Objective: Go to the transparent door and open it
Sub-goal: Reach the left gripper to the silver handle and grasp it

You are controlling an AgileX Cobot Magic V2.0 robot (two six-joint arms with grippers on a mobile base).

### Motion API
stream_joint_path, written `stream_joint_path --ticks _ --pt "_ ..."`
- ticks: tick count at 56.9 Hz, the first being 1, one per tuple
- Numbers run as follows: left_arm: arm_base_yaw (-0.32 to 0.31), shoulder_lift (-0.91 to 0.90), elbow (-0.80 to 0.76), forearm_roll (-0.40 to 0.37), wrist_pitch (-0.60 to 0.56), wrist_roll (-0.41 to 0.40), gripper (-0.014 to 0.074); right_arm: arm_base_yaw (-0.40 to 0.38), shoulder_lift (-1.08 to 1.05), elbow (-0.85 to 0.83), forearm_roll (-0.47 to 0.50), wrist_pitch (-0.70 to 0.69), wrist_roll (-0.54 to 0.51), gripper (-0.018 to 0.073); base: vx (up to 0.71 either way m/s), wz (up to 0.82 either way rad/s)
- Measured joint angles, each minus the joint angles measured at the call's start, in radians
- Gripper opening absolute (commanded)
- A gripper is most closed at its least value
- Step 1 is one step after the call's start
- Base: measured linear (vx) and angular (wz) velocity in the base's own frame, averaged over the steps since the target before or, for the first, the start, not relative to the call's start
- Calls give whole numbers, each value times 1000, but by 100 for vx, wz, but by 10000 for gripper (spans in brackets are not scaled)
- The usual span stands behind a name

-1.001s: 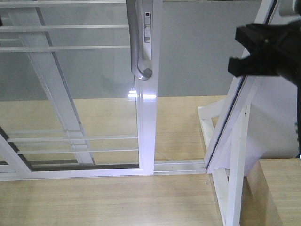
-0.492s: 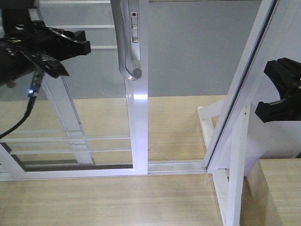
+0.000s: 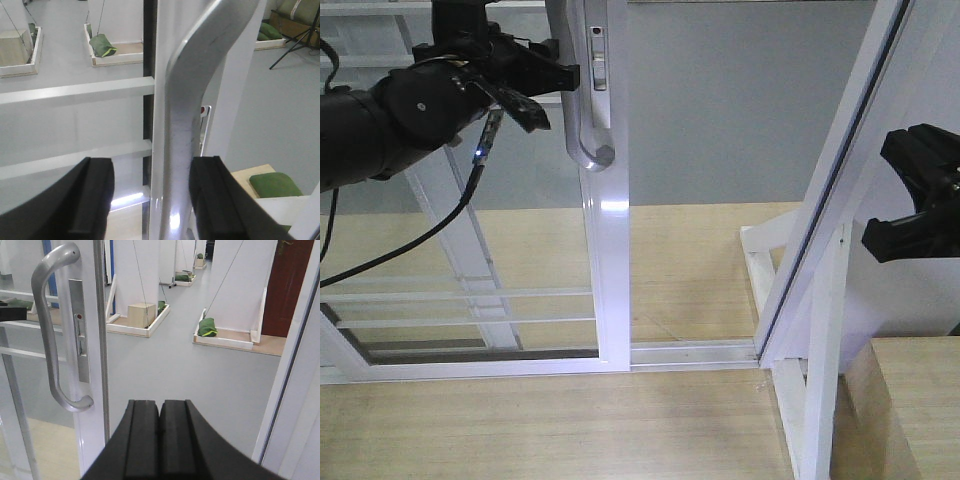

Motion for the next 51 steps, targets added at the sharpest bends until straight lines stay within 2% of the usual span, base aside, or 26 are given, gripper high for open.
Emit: stream_joint_path --ticks 28,33,38,45,48,51 --pt "-1 155 -207 1 0 -23 470 0 0 0 0 0 -8 -5 0 0" --pt "-1 179 -241 1 0 -26 445 0 0 0 0 0 -8 -5 0 0" --pt "-1 191 -251 1 -2 -26 358 0 0 0 0 0 -10 -5 0 0" --pt "-8 191 -252 3 2 -26 142 0 0 0 0 0 -11 -5 0 0" --pt "-9 190 -252 2 3 -26 21 0 0 0 0 0 -14 -5 0 0" --pt "-9 189 -252 1 4 -26 -10 0 0 0 0 0 -14 -5 0 0"
